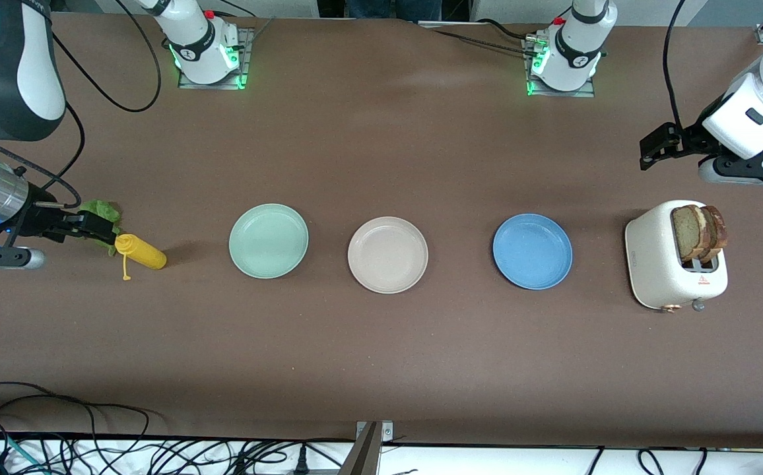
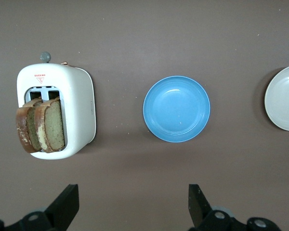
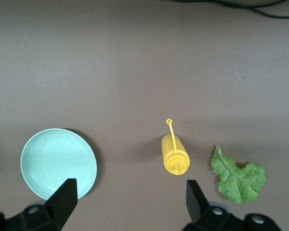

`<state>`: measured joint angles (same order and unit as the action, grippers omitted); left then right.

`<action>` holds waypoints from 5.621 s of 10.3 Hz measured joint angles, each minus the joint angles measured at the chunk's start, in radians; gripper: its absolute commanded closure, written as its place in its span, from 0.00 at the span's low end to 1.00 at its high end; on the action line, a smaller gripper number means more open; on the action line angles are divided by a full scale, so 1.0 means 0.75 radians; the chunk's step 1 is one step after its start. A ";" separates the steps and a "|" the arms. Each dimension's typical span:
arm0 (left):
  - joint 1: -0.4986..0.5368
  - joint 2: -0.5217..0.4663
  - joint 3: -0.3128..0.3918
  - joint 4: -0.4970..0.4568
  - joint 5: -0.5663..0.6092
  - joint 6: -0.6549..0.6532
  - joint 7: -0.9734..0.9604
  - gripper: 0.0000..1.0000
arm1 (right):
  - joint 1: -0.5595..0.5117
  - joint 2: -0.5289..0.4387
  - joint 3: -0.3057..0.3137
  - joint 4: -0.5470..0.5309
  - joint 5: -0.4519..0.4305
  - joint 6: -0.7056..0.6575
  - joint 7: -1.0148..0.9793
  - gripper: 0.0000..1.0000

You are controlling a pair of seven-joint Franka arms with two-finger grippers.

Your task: Make sandwich on beige plate with both arms

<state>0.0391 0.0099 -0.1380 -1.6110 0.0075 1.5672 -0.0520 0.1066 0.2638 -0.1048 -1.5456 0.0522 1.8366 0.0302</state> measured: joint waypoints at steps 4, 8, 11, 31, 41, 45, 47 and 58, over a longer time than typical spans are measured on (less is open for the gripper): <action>0.000 0.000 0.000 0.000 0.000 0.000 0.000 0.00 | 0.000 0.000 0.000 0.000 0.000 0.000 0.000 0.00; 0.000 0.000 0.000 0.000 0.000 0.000 0.000 0.00 | 0.000 0.000 0.000 0.000 0.000 0.000 0.000 0.00; 0.001 0.000 0.000 0.000 0.000 0.000 0.000 0.00 | 0.000 0.000 0.000 0.000 0.000 0.000 0.000 0.00; 0.185 0.165 0.021 -0.009 0.196 0.121 0.230 0.00 | 0.000 0.002 0.000 0.000 0.000 0.000 0.000 0.00; 0.296 0.280 0.024 -0.339 0.202 0.576 0.230 0.01 | 0.000 0.003 0.000 0.000 0.000 0.000 0.000 0.00; 0.313 0.279 0.023 -0.419 0.202 0.619 0.227 0.56 | 0.000 0.004 0.000 0.000 0.000 0.000 0.000 0.00; 0.327 0.279 0.024 -0.434 0.202 0.625 0.227 0.97 | 0.000 0.004 0.000 0.000 0.000 0.000 0.000 0.00; 0.335 0.250 0.009 -0.177 0.243 0.335 0.261 1.00 | -0.004 0.005 -0.001 0.000 0.000 0.000 0.000 0.00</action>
<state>0.2906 0.1972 -0.1312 -1.7439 0.1899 1.8188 0.1436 0.1033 0.2672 -0.1055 -1.5454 0.0525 1.8366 0.0300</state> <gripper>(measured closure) 0.903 0.000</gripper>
